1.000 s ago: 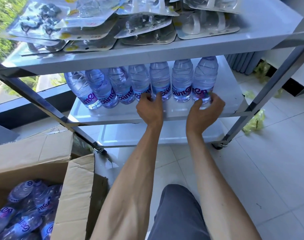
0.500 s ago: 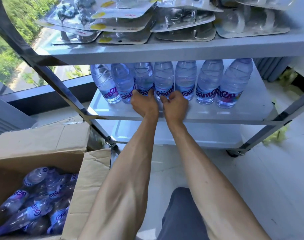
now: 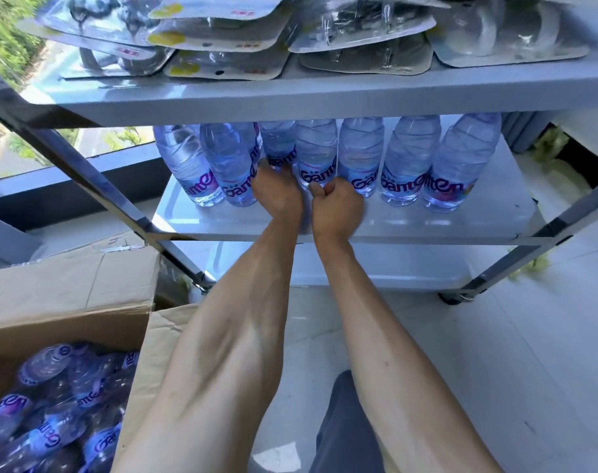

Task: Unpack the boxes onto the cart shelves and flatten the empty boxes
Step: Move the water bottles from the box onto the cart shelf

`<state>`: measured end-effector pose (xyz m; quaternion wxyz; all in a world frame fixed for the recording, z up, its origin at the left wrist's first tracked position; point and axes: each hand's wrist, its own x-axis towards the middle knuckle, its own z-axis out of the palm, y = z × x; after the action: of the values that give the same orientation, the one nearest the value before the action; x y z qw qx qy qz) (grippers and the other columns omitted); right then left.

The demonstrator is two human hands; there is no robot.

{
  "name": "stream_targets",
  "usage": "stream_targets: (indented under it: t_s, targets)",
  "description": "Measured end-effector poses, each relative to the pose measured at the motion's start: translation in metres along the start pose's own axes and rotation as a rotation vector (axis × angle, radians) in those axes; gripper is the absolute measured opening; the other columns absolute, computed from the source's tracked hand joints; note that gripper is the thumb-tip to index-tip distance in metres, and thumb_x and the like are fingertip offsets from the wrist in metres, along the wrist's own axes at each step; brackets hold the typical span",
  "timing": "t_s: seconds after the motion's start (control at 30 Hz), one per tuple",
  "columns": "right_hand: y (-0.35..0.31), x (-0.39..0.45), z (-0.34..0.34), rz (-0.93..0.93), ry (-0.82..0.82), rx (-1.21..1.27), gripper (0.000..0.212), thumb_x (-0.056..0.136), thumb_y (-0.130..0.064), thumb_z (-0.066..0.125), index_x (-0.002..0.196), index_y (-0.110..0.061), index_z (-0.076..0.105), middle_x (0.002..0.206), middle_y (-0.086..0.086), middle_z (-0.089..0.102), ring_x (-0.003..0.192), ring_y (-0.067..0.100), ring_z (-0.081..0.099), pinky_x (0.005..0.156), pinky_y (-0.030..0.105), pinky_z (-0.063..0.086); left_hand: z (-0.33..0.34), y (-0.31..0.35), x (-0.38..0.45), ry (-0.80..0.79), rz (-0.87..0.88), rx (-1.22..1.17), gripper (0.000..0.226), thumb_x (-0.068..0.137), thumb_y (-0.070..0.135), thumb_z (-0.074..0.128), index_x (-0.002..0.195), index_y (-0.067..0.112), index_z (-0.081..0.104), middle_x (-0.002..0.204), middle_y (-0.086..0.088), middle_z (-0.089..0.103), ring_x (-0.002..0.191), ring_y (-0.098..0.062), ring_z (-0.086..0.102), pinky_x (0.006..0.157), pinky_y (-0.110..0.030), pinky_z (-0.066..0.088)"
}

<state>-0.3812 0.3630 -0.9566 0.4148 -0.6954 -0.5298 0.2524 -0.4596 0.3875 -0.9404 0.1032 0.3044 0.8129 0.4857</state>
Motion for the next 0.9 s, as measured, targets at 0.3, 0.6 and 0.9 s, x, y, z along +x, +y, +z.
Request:
stream_targets:
  t_s: [0.3, 0.6, 0.9]
  targets:
    - [-0.011, -0.001, 0.012, -0.043, 0.010, -0.082, 0.065, 0.086, -0.040, 0.069, 0.139, -0.012, 0.044, 0.122, 0.012, 0.065, 0.111, 0.032, 0.062, 0.085, 0.040, 0.049, -0.051, -0.035, -0.025, 0.202, 0.010, -0.155, 0.017, 0.080, 0.008, 0.058, 0.089, 0.011, 0.072, 0.078, -0.006, 0.071, 0.073, -0.026, 0.059, 0.065, -0.023, 0.034]
    - [-0.024, -0.007, 0.019, -0.033, 0.037, -0.005, 0.050, 0.081, -0.032, 0.076, 0.122, -0.014, 0.053, 0.110, 0.008, 0.069, 0.104, 0.033, 0.064, 0.077, 0.039, 0.050, -0.085, -0.054, 0.003, 0.261, -0.123, -0.266, 0.069, 0.080, 0.012, 0.066, 0.144, 0.005, 0.041, 0.141, -0.015, 0.044, 0.128, -0.030, 0.046, 0.099, -0.031, 0.039]
    - [-0.037, -0.034, 0.038, -0.203, -0.145, 0.146, 0.059, 0.073, -0.031, 0.082, 0.123, -0.011, 0.059, 0.113, 0.005, 0.071, 0.104, 0.028, 0.066, 0.081, 0.033, 0.052, -0.080, -0.054, 0.011, 0.140, -0.111, -0.260, 0.084, 0.086, 0.023, 0.064, 0.156, 0.009, 0.019, 0.160, -0.011, 0.024, 0.147, -0.024, 0.023, 0.114, -0.028, 0.024]
